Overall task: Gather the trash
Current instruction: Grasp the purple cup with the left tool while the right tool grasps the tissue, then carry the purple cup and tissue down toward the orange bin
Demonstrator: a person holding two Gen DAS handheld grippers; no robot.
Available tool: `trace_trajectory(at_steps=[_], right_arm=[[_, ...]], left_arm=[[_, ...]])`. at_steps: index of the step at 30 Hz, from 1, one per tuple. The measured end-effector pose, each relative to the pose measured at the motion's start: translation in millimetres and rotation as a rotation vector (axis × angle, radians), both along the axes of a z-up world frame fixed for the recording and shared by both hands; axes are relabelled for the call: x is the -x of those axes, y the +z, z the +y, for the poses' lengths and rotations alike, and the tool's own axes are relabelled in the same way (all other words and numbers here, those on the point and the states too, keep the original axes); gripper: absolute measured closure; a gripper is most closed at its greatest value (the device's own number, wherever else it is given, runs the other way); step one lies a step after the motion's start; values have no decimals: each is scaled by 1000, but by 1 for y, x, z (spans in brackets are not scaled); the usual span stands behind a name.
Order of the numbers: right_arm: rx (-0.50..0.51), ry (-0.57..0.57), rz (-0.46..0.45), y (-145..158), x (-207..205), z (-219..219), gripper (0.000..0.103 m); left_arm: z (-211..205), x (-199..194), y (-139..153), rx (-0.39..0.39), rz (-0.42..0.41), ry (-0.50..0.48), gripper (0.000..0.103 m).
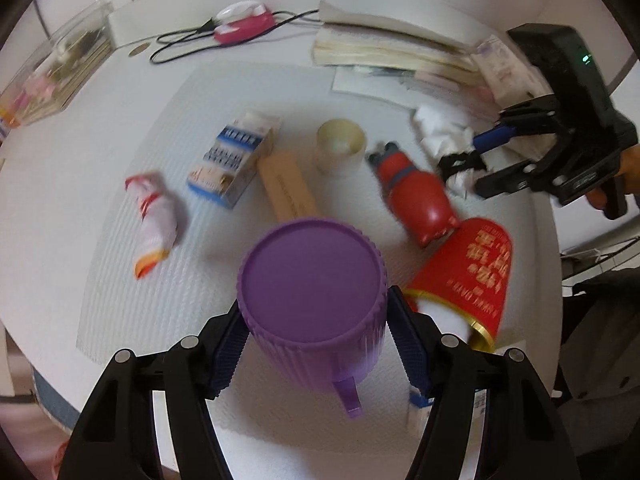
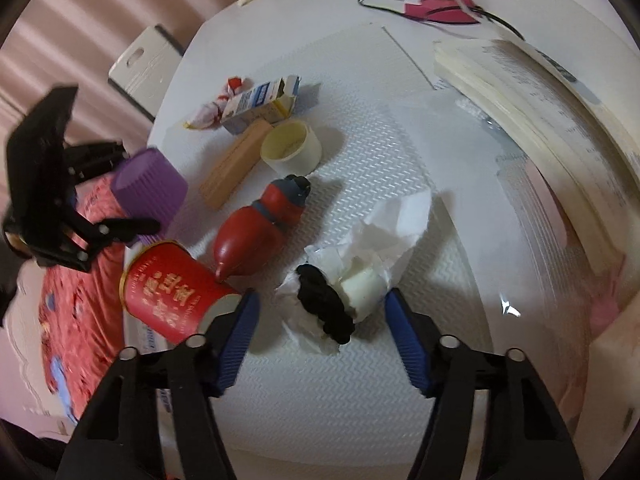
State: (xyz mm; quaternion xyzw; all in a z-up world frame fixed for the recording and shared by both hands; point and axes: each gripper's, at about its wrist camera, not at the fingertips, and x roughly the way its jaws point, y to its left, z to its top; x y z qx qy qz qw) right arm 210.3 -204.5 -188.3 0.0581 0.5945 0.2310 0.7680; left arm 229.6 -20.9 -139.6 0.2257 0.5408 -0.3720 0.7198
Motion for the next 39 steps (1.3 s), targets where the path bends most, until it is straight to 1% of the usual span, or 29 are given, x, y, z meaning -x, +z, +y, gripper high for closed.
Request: trace_trajectory(at_steps=[1, 2, 3, 5, 9, 13, 20, 25, 31, 39], right_arm=[[14, 17, 7, -4, -2, 1, 42], [25, 31, 7, -6, -2, 3, 46], [31, 48, -3, -7, -2, 4, 46], [51, 86, -21, -7, -3, 6, 49], [53, 132, -43, -8, -4, 8, 54], [45, 150, -47, -8, -3, 5, 55], [35, 157, -66, -1, 1, 2, 55], [24, 164, -90, 12, 6, 0, 55], [18, 183, -135, 35, 13, 2, 55], [0, 245, -183, 69, 26, 17, 55]], left_arm=[[-3, 0, 1, 2, 0, -6, 35], [-7, 2, 3, 2, 1, -15, 35], [-10, 3, 3, -5, -4, -23, 35], [-15, 4, -1, -13, -3, -36, 35], [-17, 11, 1, -19, -7, -43, 35], [-9, 19, 3, -21, -9, -43, 35], [-13, 21, 9, -28, -32, -33, 35], [-11, 25, 22, -30, -60, -21, 35], [-11, 35, 39, -29, -89, -10, 35], [-3, 58, 62, -22, -135, 31, 35]])
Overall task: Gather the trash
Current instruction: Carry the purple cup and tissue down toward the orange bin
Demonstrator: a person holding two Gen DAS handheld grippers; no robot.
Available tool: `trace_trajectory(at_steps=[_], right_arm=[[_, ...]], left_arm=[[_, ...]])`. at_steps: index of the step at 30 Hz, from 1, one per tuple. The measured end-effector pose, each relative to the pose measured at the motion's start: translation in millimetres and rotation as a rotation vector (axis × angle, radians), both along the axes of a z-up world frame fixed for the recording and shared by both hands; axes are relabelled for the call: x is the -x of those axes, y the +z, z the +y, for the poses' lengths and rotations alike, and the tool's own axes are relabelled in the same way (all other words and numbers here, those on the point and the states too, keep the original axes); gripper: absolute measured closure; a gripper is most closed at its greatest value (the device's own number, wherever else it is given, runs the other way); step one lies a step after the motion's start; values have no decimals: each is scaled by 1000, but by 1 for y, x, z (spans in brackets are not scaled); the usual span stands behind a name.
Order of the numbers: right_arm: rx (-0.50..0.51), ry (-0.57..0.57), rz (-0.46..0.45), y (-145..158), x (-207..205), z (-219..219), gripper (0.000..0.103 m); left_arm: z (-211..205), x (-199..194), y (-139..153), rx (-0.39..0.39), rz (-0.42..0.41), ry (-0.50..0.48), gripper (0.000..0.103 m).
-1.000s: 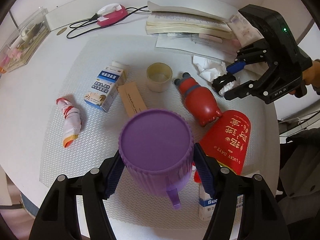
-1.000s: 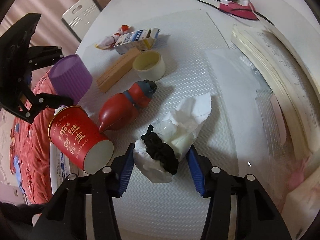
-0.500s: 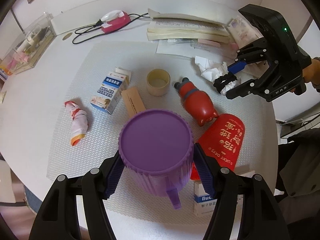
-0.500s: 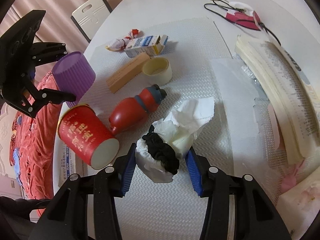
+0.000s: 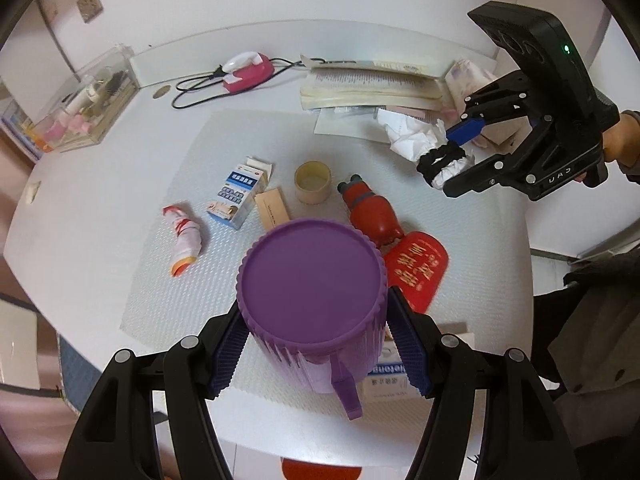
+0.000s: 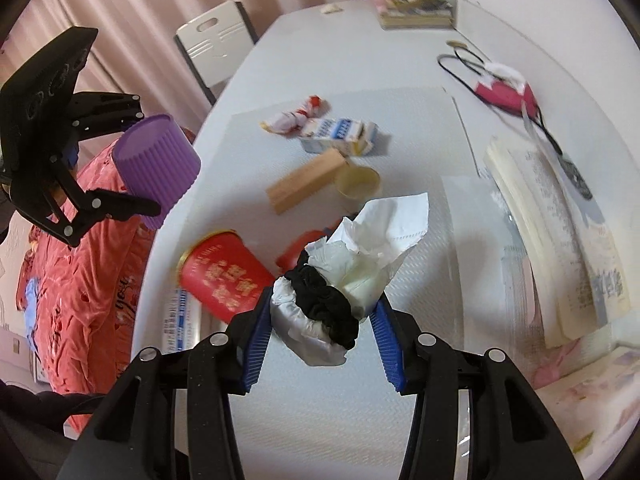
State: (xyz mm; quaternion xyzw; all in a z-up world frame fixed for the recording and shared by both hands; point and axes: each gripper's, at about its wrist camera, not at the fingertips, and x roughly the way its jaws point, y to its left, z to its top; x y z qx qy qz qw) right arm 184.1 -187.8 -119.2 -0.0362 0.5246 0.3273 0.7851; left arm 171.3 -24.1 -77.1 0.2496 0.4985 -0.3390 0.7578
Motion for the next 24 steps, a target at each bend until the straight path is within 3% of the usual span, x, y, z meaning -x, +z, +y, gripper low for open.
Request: trace_trajectory(at_steps=[11, 24], right_arm=[[-51, 218, -48, 39, 24, 83, 55], [-82, 572, -2, 33, 81, 254, 55]], left_arm=[[53, 54, 23, 29, -59, 162, 35], [175, 153, -5, 56, -16, 536, 35]])
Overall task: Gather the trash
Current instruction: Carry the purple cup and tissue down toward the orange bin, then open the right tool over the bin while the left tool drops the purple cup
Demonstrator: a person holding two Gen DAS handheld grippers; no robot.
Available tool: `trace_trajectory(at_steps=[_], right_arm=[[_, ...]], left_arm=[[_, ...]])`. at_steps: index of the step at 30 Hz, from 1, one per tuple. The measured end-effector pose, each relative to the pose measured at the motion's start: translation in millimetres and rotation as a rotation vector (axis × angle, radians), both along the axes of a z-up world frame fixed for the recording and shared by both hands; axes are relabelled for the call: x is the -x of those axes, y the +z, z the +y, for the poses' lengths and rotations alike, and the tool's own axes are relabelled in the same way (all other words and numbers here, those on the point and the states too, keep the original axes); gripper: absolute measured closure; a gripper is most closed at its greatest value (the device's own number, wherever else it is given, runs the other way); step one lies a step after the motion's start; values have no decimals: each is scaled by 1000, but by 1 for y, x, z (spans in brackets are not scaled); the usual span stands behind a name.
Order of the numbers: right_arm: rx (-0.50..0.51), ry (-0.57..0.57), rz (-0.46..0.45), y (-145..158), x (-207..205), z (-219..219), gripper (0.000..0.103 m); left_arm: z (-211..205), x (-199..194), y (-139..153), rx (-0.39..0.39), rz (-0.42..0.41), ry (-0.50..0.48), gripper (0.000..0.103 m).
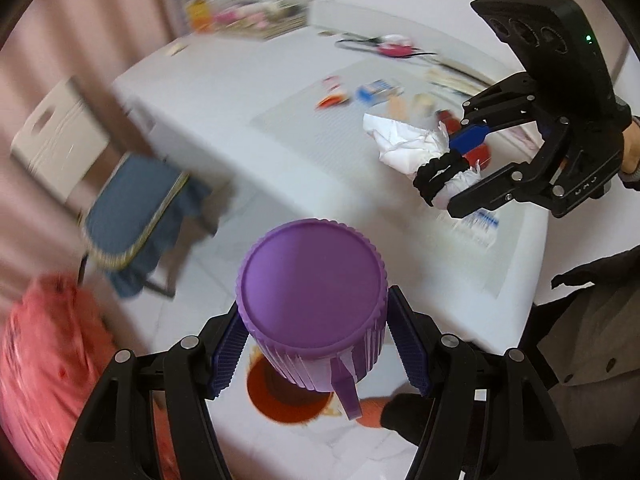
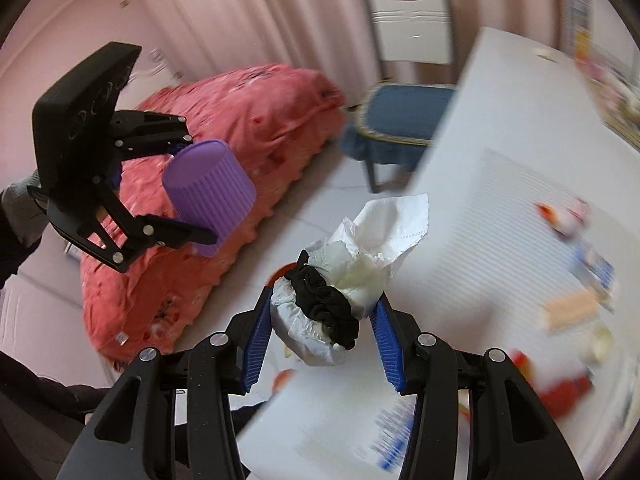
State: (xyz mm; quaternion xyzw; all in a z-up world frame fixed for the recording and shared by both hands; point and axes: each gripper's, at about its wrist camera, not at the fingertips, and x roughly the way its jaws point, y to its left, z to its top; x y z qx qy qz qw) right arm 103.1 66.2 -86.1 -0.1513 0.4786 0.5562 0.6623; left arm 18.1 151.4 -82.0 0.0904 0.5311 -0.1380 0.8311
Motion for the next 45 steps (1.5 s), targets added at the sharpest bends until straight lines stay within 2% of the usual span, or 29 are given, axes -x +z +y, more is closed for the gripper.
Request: trace_trajectory(at_steps=[5, 9, 11, 18, 25, 28, 30, 31, 32, 37, 45], right_arm=[[13, 113, 21, -18, 29, 70, 55], [38, 170, 59, -45, 54, 120, 55], [58, 188, 62, -62, 65, 147, 55], [155, 225, 90, -146, 91, 220, 55], [318, 221, 114, -256, 101, 253, 55], [349, 203, 125, -286, 102, 260, 54], [369, 172, 141, -303, 100, 264, 47], [393, 152, 140, -312, 98, 265, 36], [404, 133, 136, -317, 97, 266, 34], [412, 111, 134, -322, 94, 261, 34], [441, 65, 159, -298, 92, 232, 34]], left_arm=[[42, 33, -28, 37, 35, 103, 35], [72, 54, -51, 49, 55, 161, 35], [91, 62, -69, 80, 60, 208, 35], [135, 78, -136, 146, 91, 287, 35], [163, 84, -205, 210, 119, 330, 35], [170, 83, -232, 242, 140, 339, 35], [172, 82, -246, 257, 157, 334, 35], [173, 82, -251, 263, 164, 333, 35], [172, 80, -255, 273, 170, 333, 35], [172, 80, -273, 298, 202, 315, 35], [156, 70, -289, 297, 241, 246, 35]])
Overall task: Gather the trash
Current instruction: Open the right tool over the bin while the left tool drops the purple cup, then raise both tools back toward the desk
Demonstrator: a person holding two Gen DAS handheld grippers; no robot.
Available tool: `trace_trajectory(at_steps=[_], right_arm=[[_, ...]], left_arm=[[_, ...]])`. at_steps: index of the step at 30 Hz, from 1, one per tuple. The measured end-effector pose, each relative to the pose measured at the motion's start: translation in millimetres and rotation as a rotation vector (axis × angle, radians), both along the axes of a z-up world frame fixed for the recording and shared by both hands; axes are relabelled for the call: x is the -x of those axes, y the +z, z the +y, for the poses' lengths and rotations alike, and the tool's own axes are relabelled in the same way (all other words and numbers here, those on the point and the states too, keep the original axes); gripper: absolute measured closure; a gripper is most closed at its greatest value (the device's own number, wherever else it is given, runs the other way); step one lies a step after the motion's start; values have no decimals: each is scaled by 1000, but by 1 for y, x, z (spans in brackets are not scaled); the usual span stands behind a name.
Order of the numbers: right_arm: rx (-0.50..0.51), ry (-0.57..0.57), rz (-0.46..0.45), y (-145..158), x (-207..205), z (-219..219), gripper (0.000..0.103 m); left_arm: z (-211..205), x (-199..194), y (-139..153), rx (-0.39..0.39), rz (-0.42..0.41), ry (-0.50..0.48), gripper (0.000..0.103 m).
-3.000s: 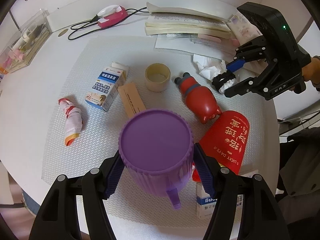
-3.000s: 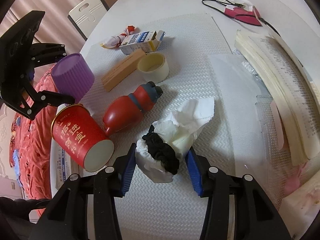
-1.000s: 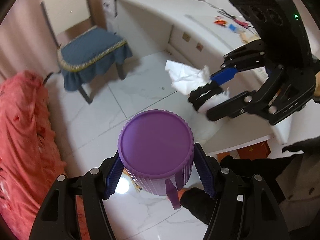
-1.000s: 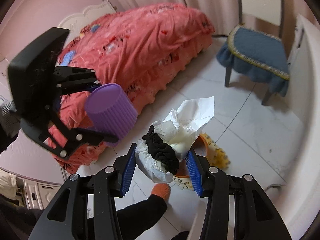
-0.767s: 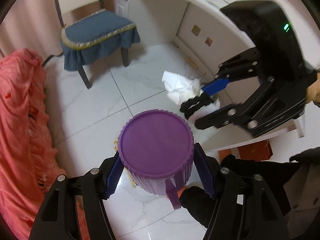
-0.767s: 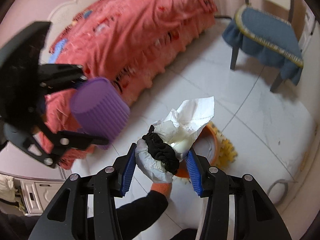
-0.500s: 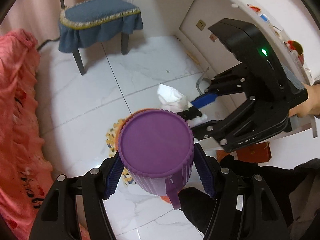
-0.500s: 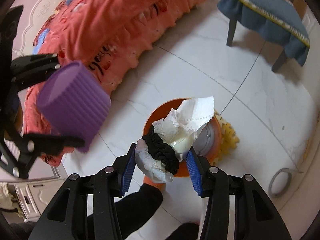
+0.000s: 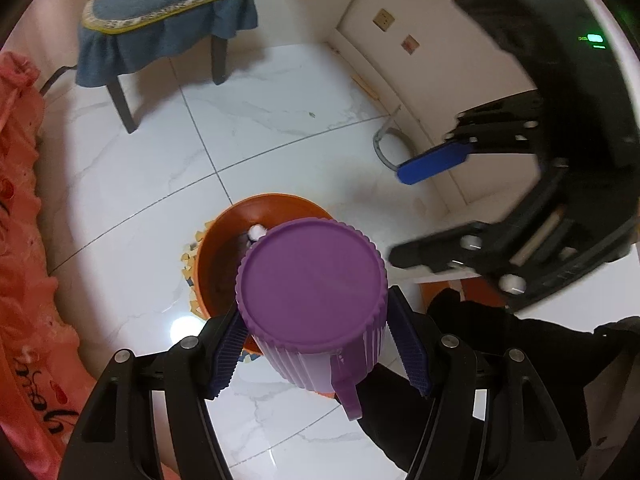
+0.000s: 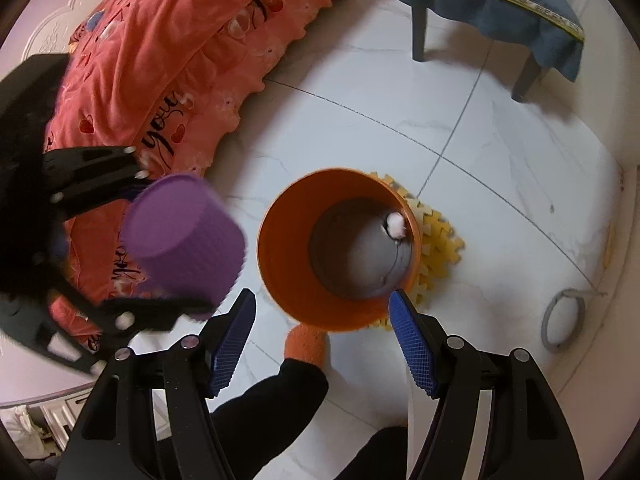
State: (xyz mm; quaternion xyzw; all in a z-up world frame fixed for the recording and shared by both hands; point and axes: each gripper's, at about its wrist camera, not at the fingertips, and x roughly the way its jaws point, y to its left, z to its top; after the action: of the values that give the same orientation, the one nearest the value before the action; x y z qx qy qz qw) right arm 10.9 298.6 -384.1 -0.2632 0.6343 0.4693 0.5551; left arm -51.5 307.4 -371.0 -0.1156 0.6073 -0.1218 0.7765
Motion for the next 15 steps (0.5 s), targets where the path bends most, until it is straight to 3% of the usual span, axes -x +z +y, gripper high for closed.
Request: trace_trajectory(at_steps=[7, 10, 15], right_arm=[[24, -35, 11, -1, -3, -21, 34], [25, -41, 19, -3, -2, -24, 34], [18, -39, 21, 1, 1, -27, 34]], left_arm=[[-6, -14, -13, -16, 27, -29, 34], [-8, -17, -16, -58, 37, -24, 16], [-7, -14, -13, -48, 45, -29, 16]])
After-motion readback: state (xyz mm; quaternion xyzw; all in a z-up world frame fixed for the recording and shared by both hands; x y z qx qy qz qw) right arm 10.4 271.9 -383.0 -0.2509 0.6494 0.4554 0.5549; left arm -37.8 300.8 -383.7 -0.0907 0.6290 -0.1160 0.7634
